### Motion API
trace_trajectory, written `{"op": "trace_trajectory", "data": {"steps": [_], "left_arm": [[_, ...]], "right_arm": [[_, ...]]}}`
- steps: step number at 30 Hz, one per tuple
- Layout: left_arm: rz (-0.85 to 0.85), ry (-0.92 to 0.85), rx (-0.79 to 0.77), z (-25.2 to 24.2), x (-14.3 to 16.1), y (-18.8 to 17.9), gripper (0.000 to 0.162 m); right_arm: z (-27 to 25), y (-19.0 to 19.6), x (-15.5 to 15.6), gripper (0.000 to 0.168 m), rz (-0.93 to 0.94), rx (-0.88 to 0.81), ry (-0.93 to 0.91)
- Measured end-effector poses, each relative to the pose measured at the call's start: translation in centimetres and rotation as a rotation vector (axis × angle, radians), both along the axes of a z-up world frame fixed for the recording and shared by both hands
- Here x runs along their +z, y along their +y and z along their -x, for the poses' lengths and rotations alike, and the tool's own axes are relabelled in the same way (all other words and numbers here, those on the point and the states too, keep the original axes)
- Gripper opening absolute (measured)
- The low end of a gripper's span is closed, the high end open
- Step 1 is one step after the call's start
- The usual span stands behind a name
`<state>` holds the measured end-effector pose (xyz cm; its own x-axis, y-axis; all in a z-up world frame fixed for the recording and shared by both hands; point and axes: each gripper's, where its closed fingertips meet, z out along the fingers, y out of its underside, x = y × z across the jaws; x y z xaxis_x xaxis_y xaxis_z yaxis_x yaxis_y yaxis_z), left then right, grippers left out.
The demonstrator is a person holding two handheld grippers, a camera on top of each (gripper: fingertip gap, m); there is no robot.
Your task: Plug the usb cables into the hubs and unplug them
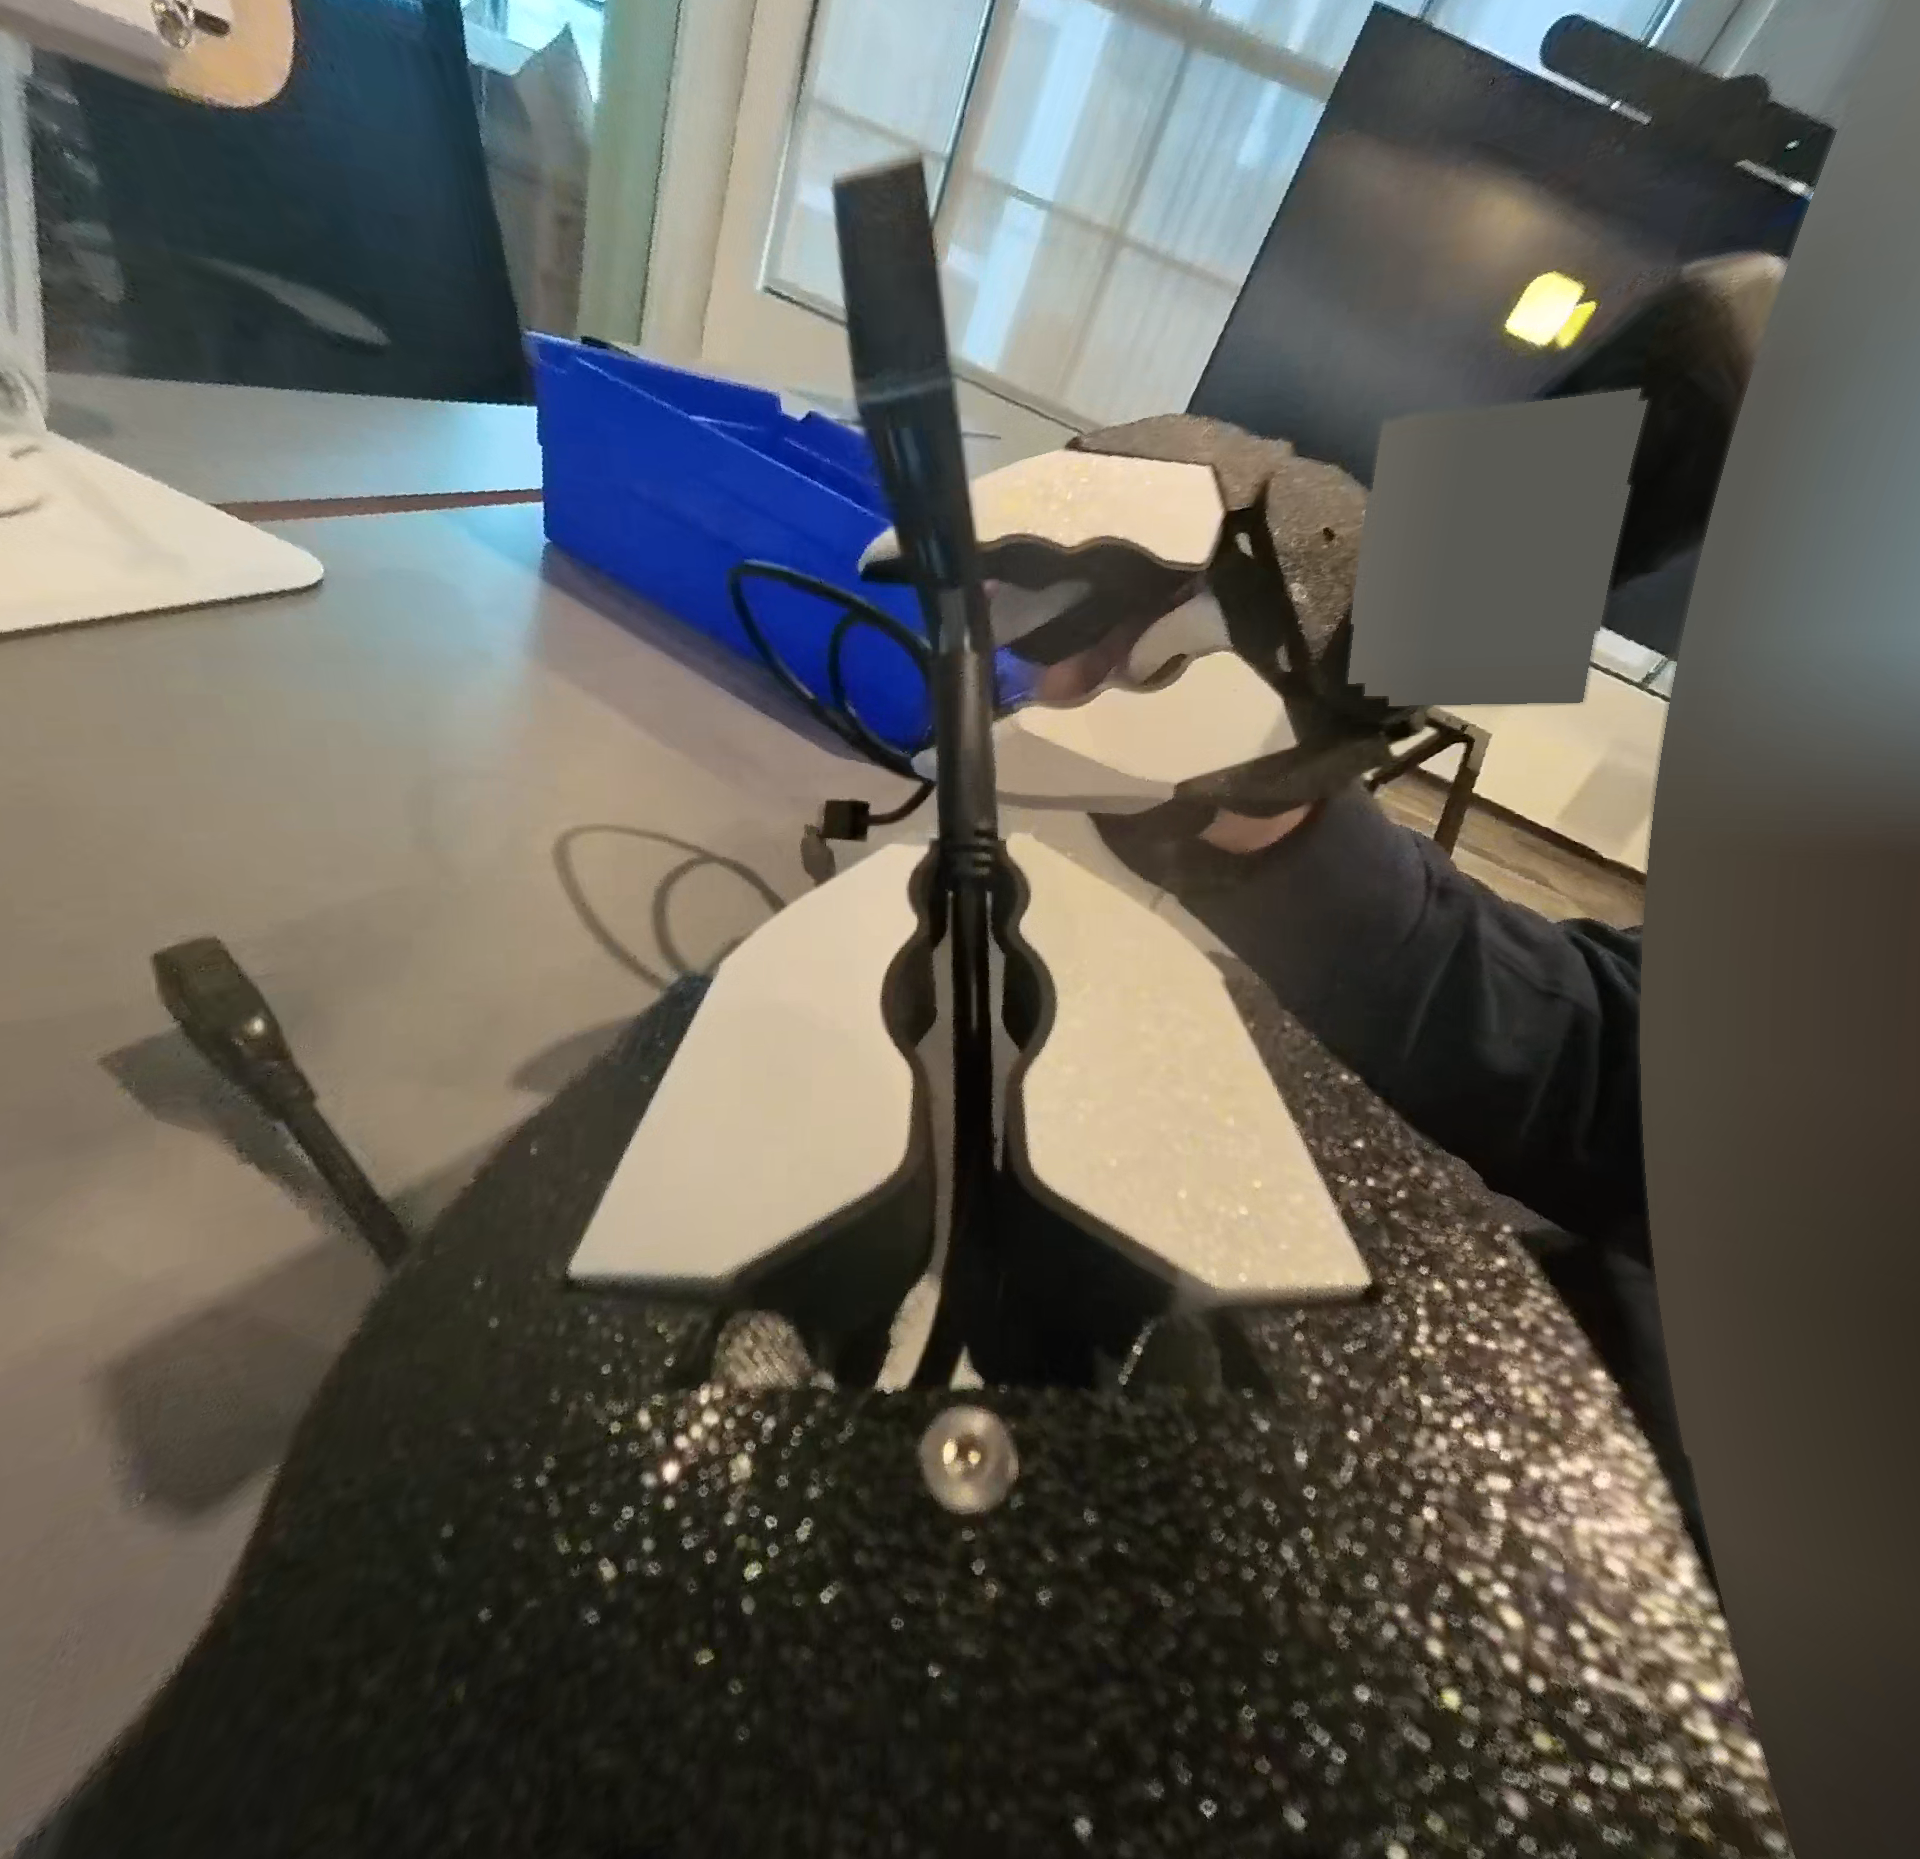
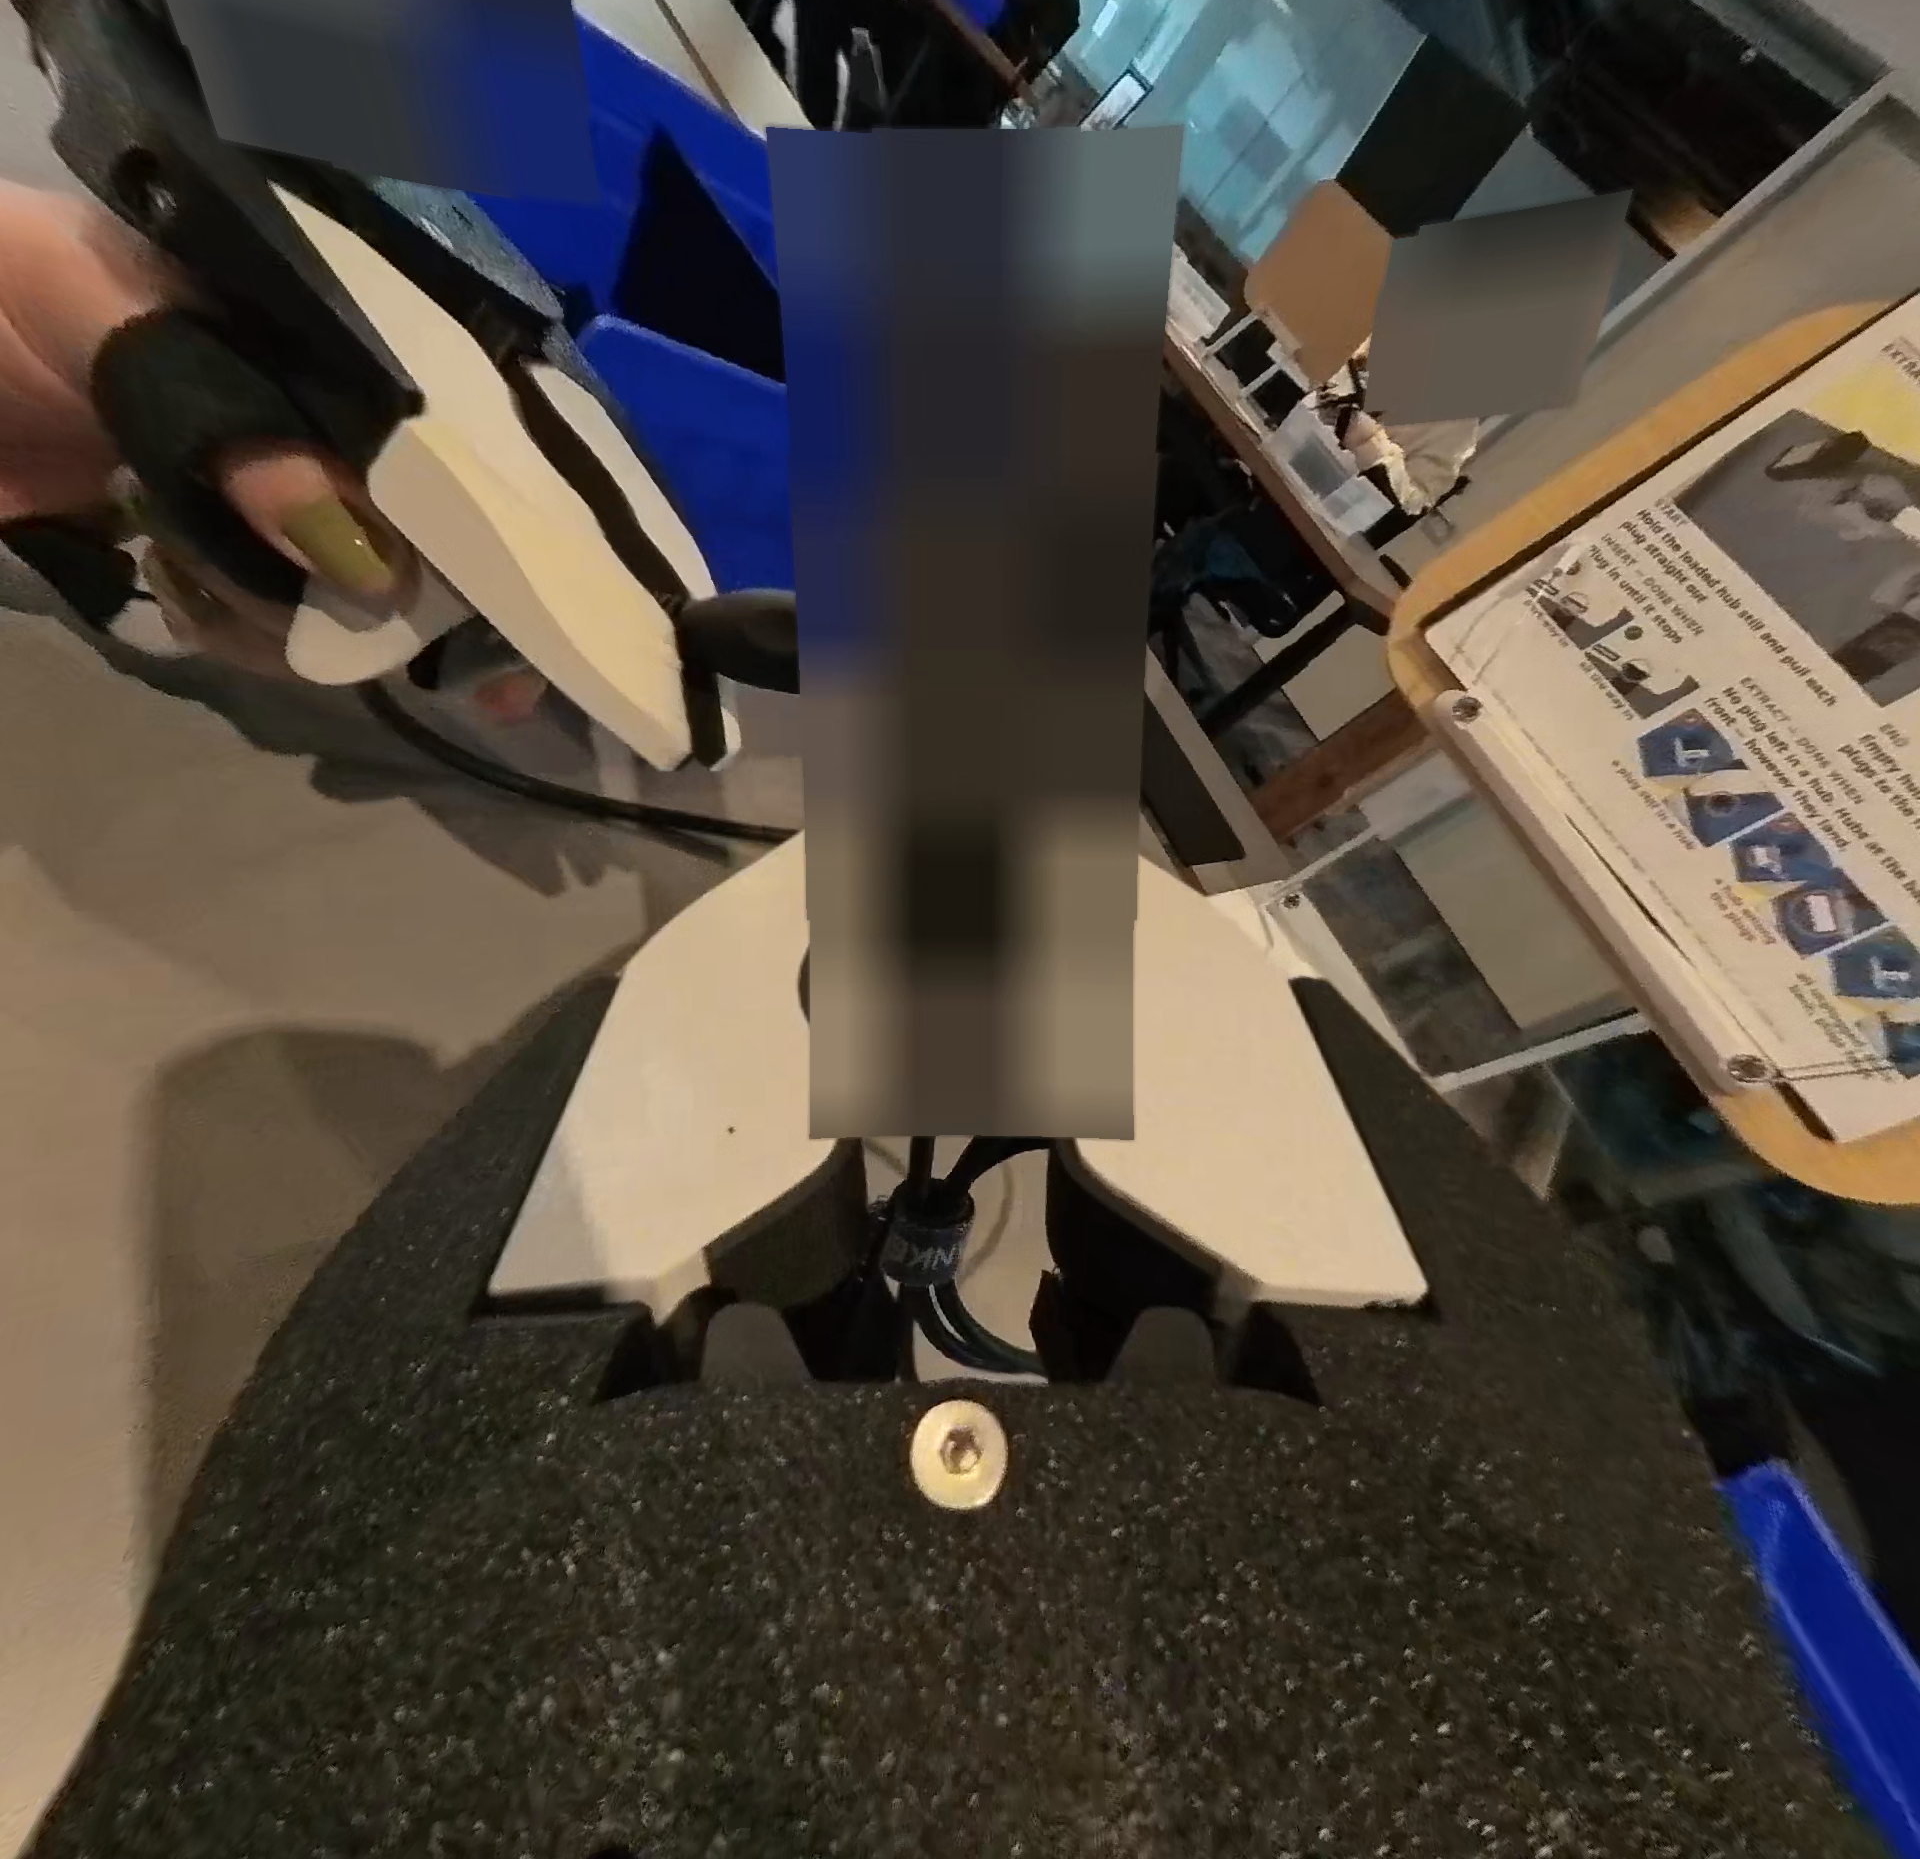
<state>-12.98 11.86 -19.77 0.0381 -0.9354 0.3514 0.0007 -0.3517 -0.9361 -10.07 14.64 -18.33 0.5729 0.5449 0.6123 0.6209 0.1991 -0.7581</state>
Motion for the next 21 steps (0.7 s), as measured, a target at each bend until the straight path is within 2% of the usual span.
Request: {"op": "trace_trajectory", "data": {"steps": [5, 6, 8, 10, 16, 21], "left_arm": [[0.049, -0.036, 0.034, 0.1, 0.1, 0.6, 0.008], [0.049, -0.036, 0.043, 0.2, 0.1, 0.7, 0.007], [0.058, -0.048, 0.056, 0.3, 0.2, 0.9, 0.007], [0.093, -0.073, 0.047, 0.3, 0.4, 0.9, 0.007], [0.000, 0.065, 0.056, -0.6, -1.3, 0.4, 0.007], [0.033, -0.041, 0.048, -0.1, -0.2, 0.7, 0.008]], "right_arm": [[0.5, 0.5, -0.1, 0.035, 0.030, -0.037, 0.060], [0.5, 0.6, -0.2, 0.071, 0.036, -0.045, 0.062], [0.7, 0.6, -0.4, 0.080, 0.050, -0.039, 0.081], [0.7, 0.5, -0.4, 0.037, 0.063, -0.023, 0.101], [0.2, 0.3, -0.8, 0.037, -0.073, -0.037, -0.112], [0.8, 0.5, -0.6, 0.037, -0.002, -0.034, 0.015]]}}
